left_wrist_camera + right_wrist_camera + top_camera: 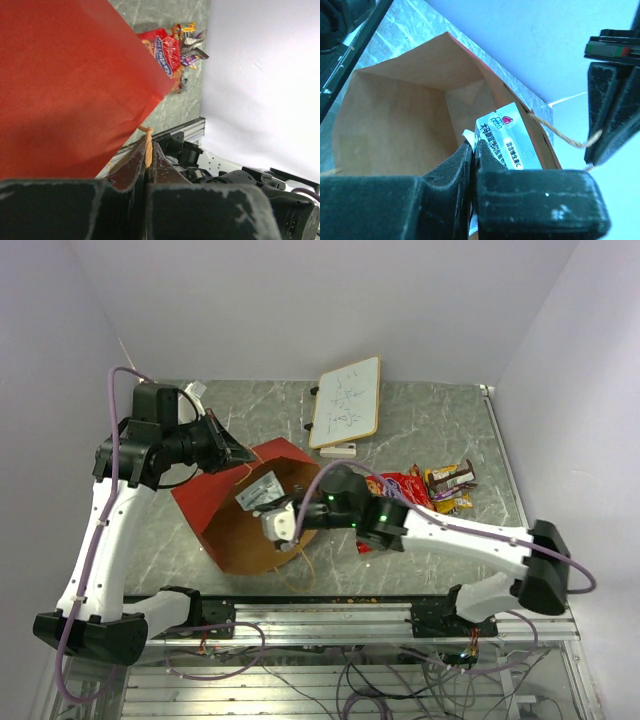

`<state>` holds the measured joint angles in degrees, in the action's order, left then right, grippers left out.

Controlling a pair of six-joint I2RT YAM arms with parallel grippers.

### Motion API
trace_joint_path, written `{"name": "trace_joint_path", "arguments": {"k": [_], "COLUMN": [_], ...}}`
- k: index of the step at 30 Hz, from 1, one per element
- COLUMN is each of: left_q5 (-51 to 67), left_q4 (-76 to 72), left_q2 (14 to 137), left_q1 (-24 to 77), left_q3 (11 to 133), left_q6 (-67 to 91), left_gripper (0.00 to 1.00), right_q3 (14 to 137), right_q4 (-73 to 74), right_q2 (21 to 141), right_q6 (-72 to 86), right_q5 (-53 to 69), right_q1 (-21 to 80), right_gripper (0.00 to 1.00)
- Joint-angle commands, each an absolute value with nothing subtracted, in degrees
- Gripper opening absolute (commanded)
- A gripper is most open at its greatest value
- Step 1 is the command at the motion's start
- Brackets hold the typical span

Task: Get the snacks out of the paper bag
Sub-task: Take out the snack from the paper bag, then place the snack at the center of the board, then adjust the paper bag at the center of the board.

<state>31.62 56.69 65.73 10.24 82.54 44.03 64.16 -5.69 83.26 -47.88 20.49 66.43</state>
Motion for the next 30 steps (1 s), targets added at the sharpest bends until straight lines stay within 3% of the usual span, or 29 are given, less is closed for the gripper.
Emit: {"name": "trace_joint_path", "arguments": {"k": [1, 6, 12, 17, 22, 30], "left_q5": [36.90, 36.01, 38.29, 36.10, 28.38, 17.66], "left_q4": [52.68, 52.02, 50.85, 59.82, 66.42, 76.33], "left_q2": [66.58, 67.35, 68.98, 69.87, 71.19, 71.45], "left_q1": [10.20, 10.12, 6.81, -1.27, -2.77, -6.16], "left_q3": [85.86, 88.95, 88.90, 88.82, 90.54, 94.70], "left_q6": [47.72, 51.54, 53.85, 45.25, 40.04, 34.24], "left_gripper": [0.07, 0.07, 0.07, 0.07, 0.07, 0.08], "right_q3": [61.77, 61.18, 65.51, 70.77, 72.63, 78.89], "right_q4": [6.49, -8.96, -20.82, -18.66, -16.20, 2.74], "right_q2": [74.95, 66.47, 68.66, 71.14, 71.46, 77.86], "right_q6": [-48.64, -36.41, -30.61, -25.35, -12.73, 1.47], "right_q5": [17.82, 6.75, -3.77, -13.69, -24.15, -37.19], "right_q1": [66.24, 62.75, 57.06, 52.79, 47.21, 36.50], "right_gripper": [0.00, 0.00, 0.00, 0.00, 0.00, 0.00]}}
